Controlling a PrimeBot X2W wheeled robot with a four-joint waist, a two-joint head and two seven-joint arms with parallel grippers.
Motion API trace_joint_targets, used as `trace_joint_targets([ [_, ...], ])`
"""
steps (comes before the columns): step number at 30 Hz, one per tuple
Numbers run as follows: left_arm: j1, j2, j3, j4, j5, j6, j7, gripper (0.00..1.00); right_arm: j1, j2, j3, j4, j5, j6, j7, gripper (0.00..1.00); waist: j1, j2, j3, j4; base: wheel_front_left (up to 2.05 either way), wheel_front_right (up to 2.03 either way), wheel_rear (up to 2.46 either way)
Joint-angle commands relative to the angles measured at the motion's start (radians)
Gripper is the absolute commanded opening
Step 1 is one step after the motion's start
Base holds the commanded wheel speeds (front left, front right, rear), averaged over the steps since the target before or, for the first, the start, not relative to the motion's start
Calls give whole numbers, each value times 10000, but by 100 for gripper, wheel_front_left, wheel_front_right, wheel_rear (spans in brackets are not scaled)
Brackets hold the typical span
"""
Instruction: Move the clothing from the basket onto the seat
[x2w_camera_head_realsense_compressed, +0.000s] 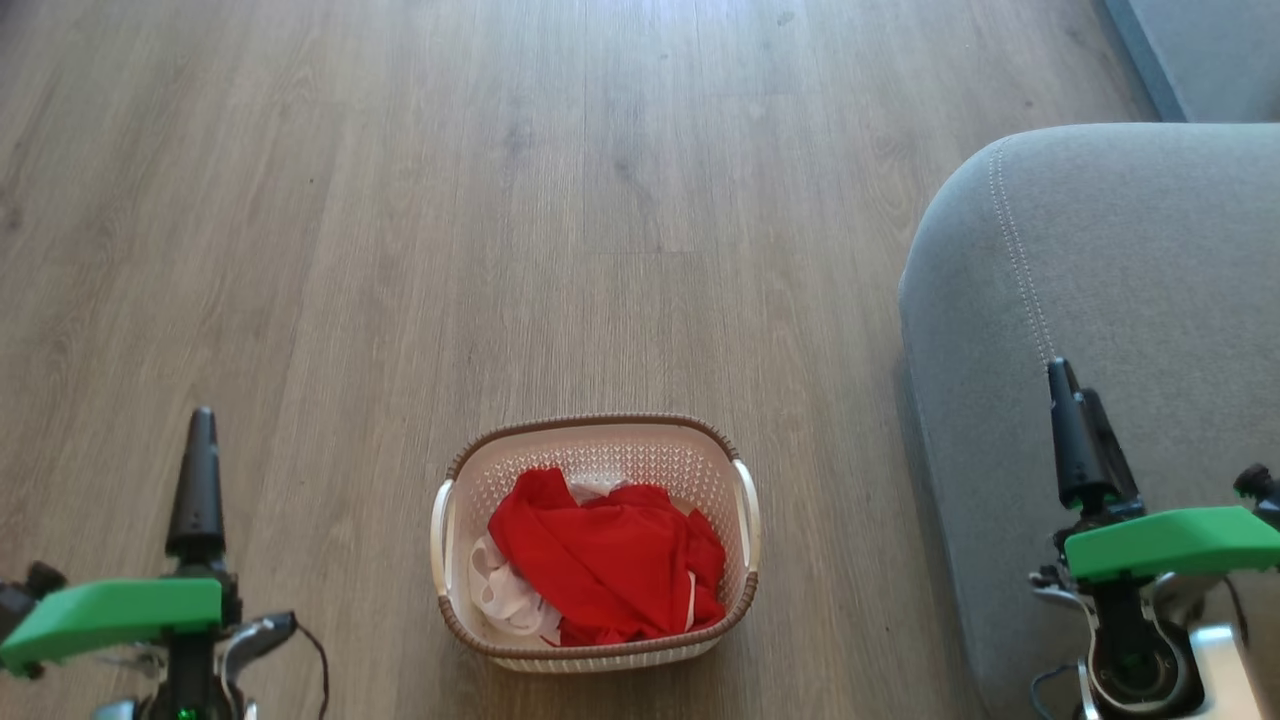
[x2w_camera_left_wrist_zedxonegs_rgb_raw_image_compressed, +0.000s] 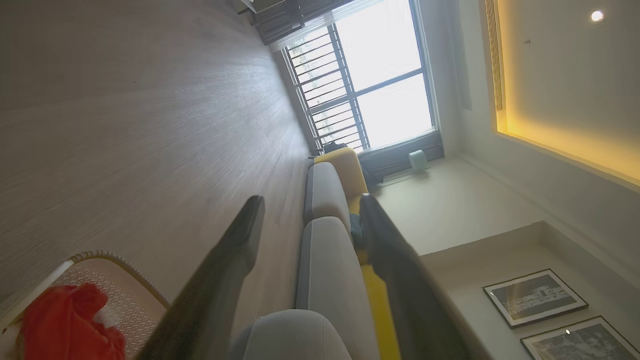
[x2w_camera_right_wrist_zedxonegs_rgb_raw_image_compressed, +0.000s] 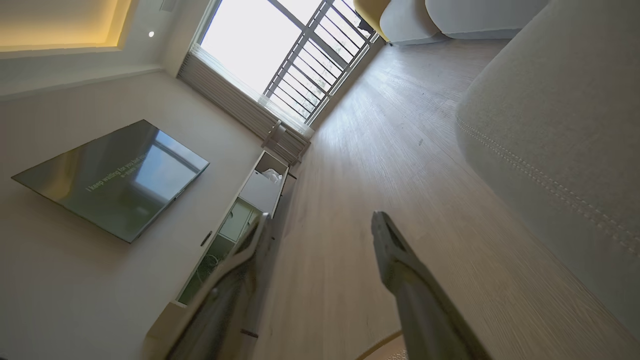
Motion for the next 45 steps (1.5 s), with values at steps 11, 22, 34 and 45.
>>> trace_joint_targets([
  [11,-725,102,371,-1651,1692,639,-388,100,-792,-210,442,-945,-2100,2,-446,100,0,0,33,112,0,0,0],
  [22,-647,113,-676,-2957,3901,1413,-710,100,-933,-298,751,-1473,-3907,2,-770,100,0,0,123,175,0,0,0],
  [34,-760,126,-2622,-3595,7730,3138,-1061,100,-1105,-381,1023,-2105,-5696,2,-1124,100,0,0,234,223,0,0,0],
  [45,-743,136,-3670,-3139,9558,3930,-1382,100,-1077,-507,1383,-2185,-7187,2,-1448,100,0,0,299,253,0,0,0],
])
